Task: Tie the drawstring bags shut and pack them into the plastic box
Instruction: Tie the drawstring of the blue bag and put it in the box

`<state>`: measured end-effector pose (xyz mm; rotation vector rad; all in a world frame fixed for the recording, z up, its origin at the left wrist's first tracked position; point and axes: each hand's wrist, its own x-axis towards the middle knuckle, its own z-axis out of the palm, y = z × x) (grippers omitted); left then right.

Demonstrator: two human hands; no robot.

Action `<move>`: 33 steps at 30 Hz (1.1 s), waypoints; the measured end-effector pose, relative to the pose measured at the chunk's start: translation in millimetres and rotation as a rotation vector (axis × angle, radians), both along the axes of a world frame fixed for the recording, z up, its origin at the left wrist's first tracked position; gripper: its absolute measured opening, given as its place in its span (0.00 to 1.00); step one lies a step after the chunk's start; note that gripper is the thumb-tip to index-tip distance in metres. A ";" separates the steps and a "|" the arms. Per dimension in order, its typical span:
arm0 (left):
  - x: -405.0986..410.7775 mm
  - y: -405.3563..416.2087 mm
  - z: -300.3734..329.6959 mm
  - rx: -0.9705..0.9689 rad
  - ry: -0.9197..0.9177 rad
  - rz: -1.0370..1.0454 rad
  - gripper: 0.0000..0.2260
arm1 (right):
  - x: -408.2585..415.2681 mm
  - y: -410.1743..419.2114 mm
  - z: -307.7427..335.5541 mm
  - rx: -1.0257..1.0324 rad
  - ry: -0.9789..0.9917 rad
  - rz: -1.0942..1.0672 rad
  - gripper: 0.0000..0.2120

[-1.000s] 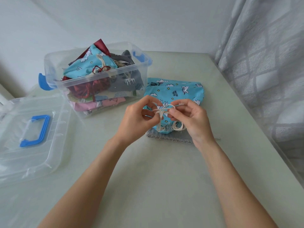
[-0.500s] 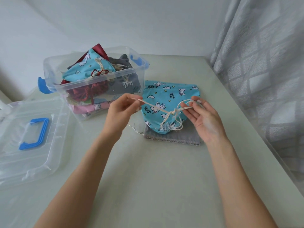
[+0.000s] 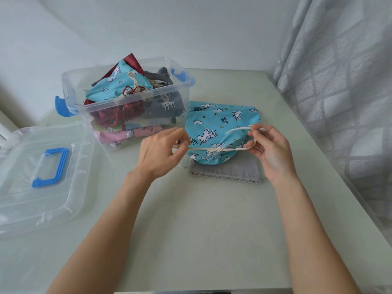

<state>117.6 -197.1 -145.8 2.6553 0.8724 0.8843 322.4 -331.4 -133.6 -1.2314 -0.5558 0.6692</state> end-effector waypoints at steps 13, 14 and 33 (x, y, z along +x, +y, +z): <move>0.0 9.8 -1.1 -0.272 -0.250 -0.098 0.07 | -3.5 0.1 -8.5 -0.172 -1.258 -0.020 0.03; -0.2 9.9 -1.6 -0.316 -0.251 -0.083 0.04 | -1.1 -0.6 -7.6 -0.154 -1.277 -0.045 0.02; 3.7 9.9 -14.1 -0.511 -0.164 -0.068 0.12 | 9.0 -44.5 -15.4 -0.522 -0.959 -0.129 0.10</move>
